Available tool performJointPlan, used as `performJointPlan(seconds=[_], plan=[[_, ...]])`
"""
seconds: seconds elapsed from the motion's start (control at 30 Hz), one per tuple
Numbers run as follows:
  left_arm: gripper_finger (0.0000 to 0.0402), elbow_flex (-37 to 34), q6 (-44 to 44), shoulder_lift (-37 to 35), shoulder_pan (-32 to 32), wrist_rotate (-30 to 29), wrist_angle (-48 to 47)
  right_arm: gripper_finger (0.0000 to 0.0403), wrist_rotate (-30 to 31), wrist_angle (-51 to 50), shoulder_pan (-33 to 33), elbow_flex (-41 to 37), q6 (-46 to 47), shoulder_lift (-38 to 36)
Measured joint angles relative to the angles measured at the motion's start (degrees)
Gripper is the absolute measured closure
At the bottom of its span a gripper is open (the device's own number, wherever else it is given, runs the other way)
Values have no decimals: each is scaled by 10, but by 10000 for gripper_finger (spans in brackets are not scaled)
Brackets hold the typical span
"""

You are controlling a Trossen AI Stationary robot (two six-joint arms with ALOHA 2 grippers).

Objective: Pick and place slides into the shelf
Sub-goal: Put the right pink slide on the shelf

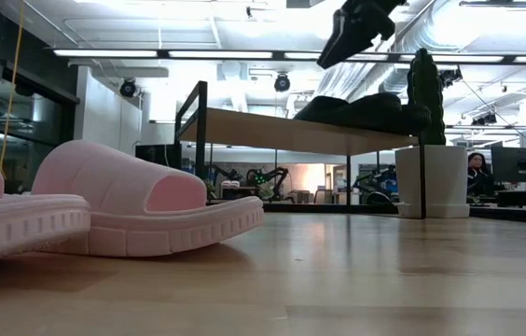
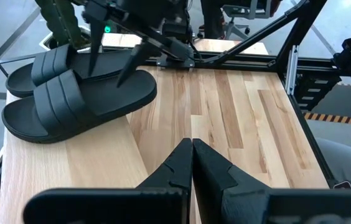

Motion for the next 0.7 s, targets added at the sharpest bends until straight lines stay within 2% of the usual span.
performJointPlan(seconds=[0.27, 0.53, 0.7], plan=[[401, 0, -1, 0, 0, 6, -5, 229, -33, 25, 40, 0, 91, 0], [401, 0, -47, 0, 0, 101, -60, 229, -67, 25, 74, 0, 174, 0], [401, 0, -62, 0, 0, 117, -101, 229, -82, 24, 96, 0, 181, 0]])
